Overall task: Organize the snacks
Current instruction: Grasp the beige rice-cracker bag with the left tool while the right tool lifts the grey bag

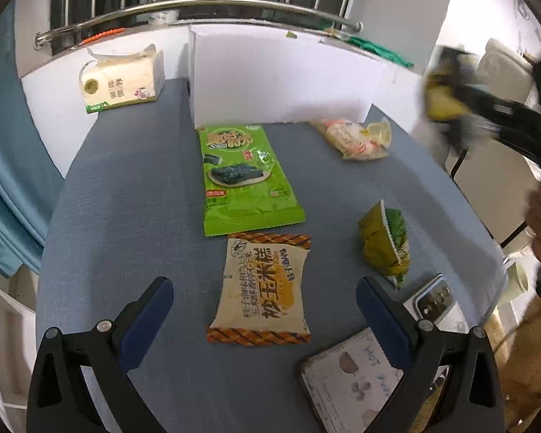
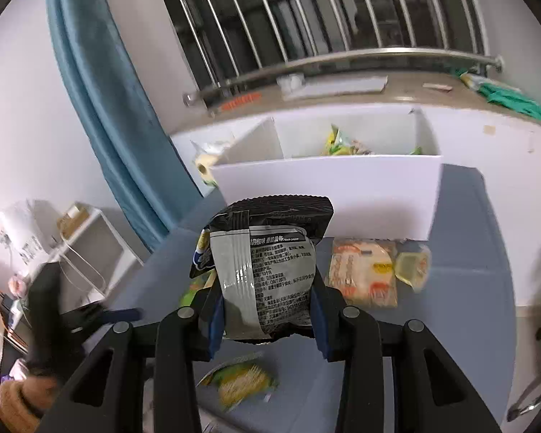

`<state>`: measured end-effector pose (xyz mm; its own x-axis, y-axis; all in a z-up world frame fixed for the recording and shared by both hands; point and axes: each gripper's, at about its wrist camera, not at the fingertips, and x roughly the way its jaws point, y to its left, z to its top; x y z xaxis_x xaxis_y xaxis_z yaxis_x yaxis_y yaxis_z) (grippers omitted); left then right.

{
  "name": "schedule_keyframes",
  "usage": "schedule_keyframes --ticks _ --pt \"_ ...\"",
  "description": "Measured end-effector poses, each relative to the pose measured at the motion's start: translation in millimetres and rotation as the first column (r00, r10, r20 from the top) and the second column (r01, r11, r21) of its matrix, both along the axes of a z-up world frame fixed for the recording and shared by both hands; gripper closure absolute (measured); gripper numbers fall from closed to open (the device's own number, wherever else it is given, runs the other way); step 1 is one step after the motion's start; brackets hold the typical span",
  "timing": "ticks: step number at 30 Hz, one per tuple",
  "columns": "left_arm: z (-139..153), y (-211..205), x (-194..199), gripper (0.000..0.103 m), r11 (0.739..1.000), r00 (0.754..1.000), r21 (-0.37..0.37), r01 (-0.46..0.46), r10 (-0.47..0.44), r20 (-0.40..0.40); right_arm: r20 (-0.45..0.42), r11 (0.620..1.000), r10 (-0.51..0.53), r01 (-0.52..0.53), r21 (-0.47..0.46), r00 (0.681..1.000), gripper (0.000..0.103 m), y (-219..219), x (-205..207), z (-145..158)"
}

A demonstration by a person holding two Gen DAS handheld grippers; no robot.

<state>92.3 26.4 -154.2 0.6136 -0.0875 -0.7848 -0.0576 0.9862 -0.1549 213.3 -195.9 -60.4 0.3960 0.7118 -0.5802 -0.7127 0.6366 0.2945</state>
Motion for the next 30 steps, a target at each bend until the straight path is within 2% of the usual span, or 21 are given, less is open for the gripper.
schedule_keyframes --ticks 7,8,10,11,12,14,19,23,27,30 --pt "-12.1 6.0 12.0 0.001 1.0 0.999 0.017 -0.013 0.013 -0.04 -0.012 0.99 -0.081 0.081 0.112 0.997 0.059 -56.1 -47.9 8.0" --pt "-14.5 8.1 12.6 0.005 1.0 0.999 0.002 -0.013 0.013 -0.046 -0.021 0.989 -0.085 0.087 0.121 0.996 0.059 -61.1 -50.5 6.5" --pt "-15.1 9.4 11.1 0.021 1.0 0.999 0.004 -0.01 0.01 -0.039 -0.019 0.988 -0.097 0.098 0.118 0.995 0.059 -64.9 -54.7 7.0" --pt "-13.1 7.9 9.5 0.045 1.0 0.999 0.031 0.002 -0.001 -0.039 -0.015 0.989 -0.101 0.102 0.105 0.995 0.059 -66.4 -55.5 6.3" --pt "-11.3 8.5 8.3 0.055 1.0 0.999 0.031 0.003 -0.002 -0.034 -0.014 0.99 -0.103 0.104 0.097 0.995 0.059 -66.6 -55.6 4.6" --pt "-8.4 11.8 3.3 0.055 1.0 1.0 -0.022 0.015 -0.015 -0.018 -0.019 0.99 -0.1 0.101 0.1 0.995 0.059 -68.2 -57.0 2.2" --pt "9.9 14.7 -15.7 0.055 0.997 0.998 -0.071 0.015 -0.011 0.061 -0.045 0.986 -0.086 0.091 0.139 0.995 0.059 -67.5 -52.9 -2.6" --pt "48.3 14.9 -25.2 0.055 0.994 0.985 -0.097 0.044 -0.027 0.172 -0.075 0.979 -0.106 0.118 0.168 0.991 0.059 -71.1 -47.2 -7.6" --pt "93.6 13.2 -12.6 0.055 0.996 0.955 -0.051 0.067 -0.049 0.293 -0.093 0.969 -0.126 0.143 0.204 0.988 0.059 -71.1 -31.9 -2.2" --pt "120.3 13.6 7.0 0.055 0.997 0.935 -0.012 0.08 -0.071 0.348 -0.078 0.966 -0.144 0.157 0.205 0.987 0.059 -63.3 -13.9 8.9"
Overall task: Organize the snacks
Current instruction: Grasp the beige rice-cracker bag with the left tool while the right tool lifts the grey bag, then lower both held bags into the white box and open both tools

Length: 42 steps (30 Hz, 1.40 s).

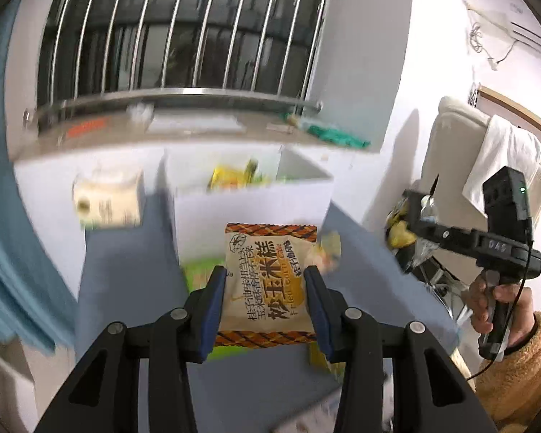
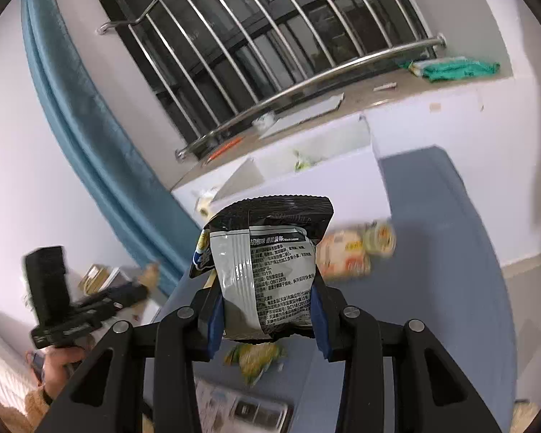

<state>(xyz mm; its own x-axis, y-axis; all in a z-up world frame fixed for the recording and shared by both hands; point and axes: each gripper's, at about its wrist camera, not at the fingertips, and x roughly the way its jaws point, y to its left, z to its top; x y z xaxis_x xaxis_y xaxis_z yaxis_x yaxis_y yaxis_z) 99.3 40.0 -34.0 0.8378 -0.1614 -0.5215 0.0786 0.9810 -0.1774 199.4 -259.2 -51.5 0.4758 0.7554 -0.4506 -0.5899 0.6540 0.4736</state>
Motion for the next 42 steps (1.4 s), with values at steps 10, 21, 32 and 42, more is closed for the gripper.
schedule_keyframes --ticks 10,21,32,42 --pt "42.7 22.5 112.1 0.055 1.0 0.998 0.018 -0.004 0.002 0.06 0.048 0.998 -0.038 0.041 -0.056 0.998 0.059 38.1 79.1 57.6" --pt "29.3 42.8 211.5 0.03 0.993 0.996 0.093 -0.073 0.077 -0.04 0.026 0.971 -0.116 0.118 -0.21 0.993 0.058 88.4 183.8 59.8" --pt "-0.6 53.7 209.3 0.0 0.991 0.98 0.027 -0.132 0.134 -0.144 0.061 0.962 -0.145 0.155 -0.226 0.988 0.0 86.1 189.8 60.0" --pt "33.6 37.3 142.9 0.0 0.996 0.995 0.025 -0.09 0.091 -0.043 0.142 0.967 -0.086 0.117 -0.226 0.986 0.0 77.1 140.4 75.3"
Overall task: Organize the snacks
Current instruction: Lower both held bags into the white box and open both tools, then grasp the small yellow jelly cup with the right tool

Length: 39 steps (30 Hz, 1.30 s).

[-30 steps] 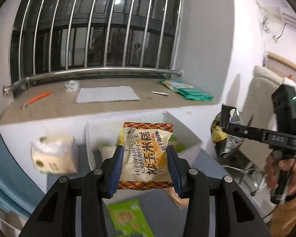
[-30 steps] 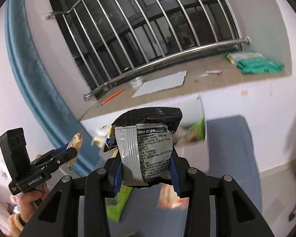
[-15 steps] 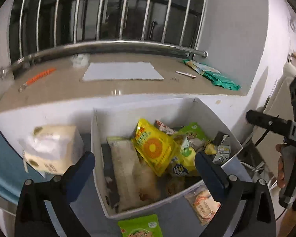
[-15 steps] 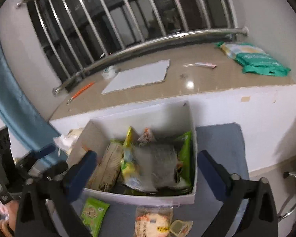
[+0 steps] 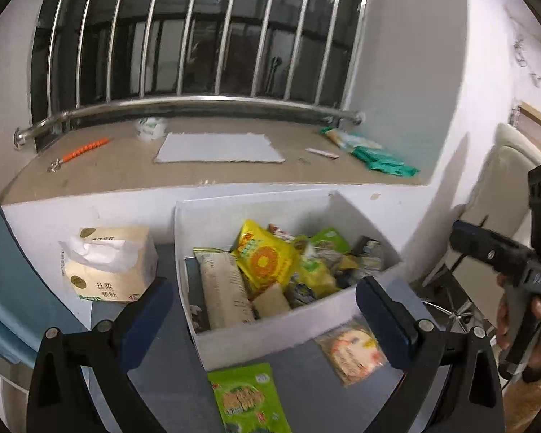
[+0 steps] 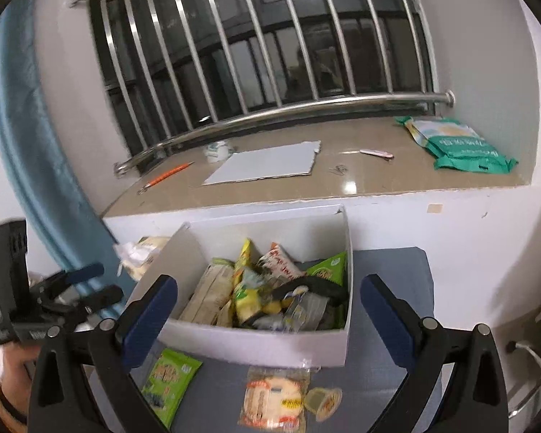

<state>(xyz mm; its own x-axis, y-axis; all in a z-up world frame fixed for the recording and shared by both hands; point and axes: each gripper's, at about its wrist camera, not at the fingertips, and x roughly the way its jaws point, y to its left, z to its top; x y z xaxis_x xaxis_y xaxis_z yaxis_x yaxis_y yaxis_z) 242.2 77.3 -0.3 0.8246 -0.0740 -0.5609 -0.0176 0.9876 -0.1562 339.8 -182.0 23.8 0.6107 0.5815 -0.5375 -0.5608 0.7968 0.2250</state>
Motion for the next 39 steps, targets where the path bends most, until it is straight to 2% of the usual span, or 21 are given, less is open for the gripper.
schedule_keyframes --ticks 3,7,10,18,23,29,39 --pt "5.2 -13.3 -33.9 0.0 1.0 0.999 0.018 0.022 -0.022 0.031 0.024 1.0 0.023 -0.023 0.013 0.999 0.0 -13.5 -30.6 -2.5" --pt "-2.5 -31.5 -76.5 0.0 0.998 0.997 0.005 0.059 -0.06 0.047 0.044 0.998 0.032 -0.034 0.05 0.999 0.0 -39.6 -76.4 -14.3" --pt "-17.7 -45.1 -104.6 0.0 0.998 0.998 0.019 0.057 -0.057 0.038 0.032 0.995 0.032 -0.035 0.091 0.999 0.0 -58.3 -103.4 -28.1" --pt "-58.9 -64.2 -152.9 0.0 0.996 0.998 -0.062 0.056 -0.056 -0.006 -0.065 0.99 -0.015 0.024 0.136 0.998 0.0 -95.9 -163.6 -82.9" --pt "-71.8 -64.2 -166.3 0.0 0.994 0.999 -0.103 0.037 -0.039 -0.013 -0.081 0.997 -0.023 0.029 0.073 0.996 0.0 -98.8 -174.4 -98.3" --pt "-84.8 -61.7 -177.5 0.0 0.991 0.999 -0.134 0.007 -0.012 -0.038 -0.075 0.998 -0.016 0.021 0.067 0.997 0.0 -93.7 -175.4 -103.3" --pt "-98.6 -56.5 -183.3 0.0 0.99 0.997 -0.142 -0.011 0.0 -0.074 -0.015 0.996 -0.006 0.004 -0.092 1.0 0.0 -59.5 -135.3 -109.2"
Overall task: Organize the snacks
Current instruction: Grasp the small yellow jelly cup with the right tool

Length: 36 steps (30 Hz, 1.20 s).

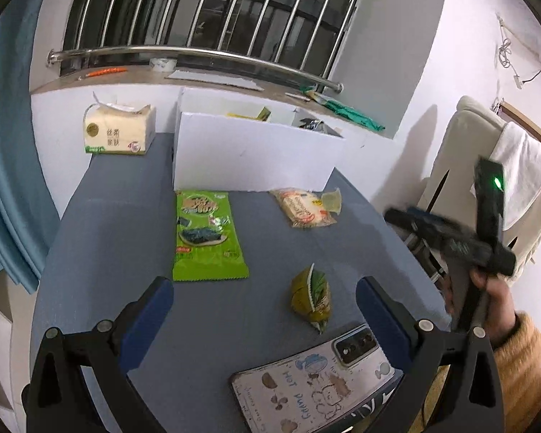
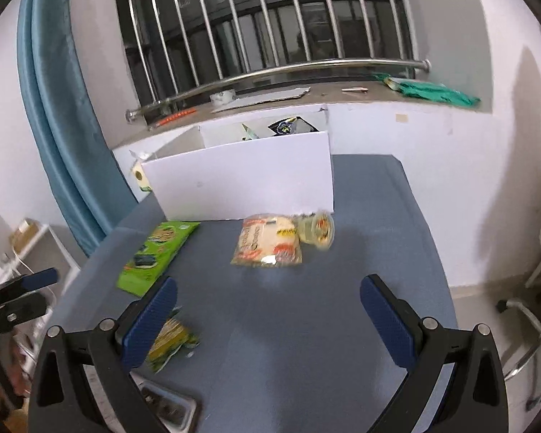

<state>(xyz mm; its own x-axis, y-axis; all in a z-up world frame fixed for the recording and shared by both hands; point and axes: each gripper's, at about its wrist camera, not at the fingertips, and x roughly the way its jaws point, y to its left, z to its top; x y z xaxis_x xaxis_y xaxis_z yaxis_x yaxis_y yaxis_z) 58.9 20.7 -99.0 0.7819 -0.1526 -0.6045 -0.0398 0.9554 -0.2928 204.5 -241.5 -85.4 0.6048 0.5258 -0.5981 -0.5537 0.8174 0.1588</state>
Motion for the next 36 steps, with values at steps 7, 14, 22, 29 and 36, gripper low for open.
schedule_keyframes --ticks 7,14,22,29,36 --pt "-4.1 1.9 -2.9 0.0 1.0 1.0 0.009 -0.01 0.01 -0.008 0.003 0.998 0.011 -0.011 -0.067 1.0 0.0 25.2 63.0 -5.1" --pt "-15.0 9.3 -1.7 0.0 1.0 0.999 -0.004 -0.028 0.028 -0.04 -0.091 0.989 0.006 -0.019 -0.144 0.996 0.0 41.4 122.7 -28.3" --pt "-23.5 15.2 2.1 0.0 0.999 0.997 -0.029 -0.039 0.037 -0.066 -0.183 0.989 0.01 -0.038 -0.146 0.983 0.045 42.7 138.9 -53.4" --pt "-29.2 16.6 9.1 0.0 0.999 0.996 -0.033 -0.041 0.038 -0.085 -0.18 0.986 0.06 -0.086 -0.141 0.982 0.083 38.0 132.8 -51.4" --pt "-29.4 10.5 16.2 0.0 0.999 0.996 -0.035 -0.024 0.021 -0.09 -0.156 0.985 0.068 -0.091 -0.147 0.985 0.072 29.0 119.1 -42.2"
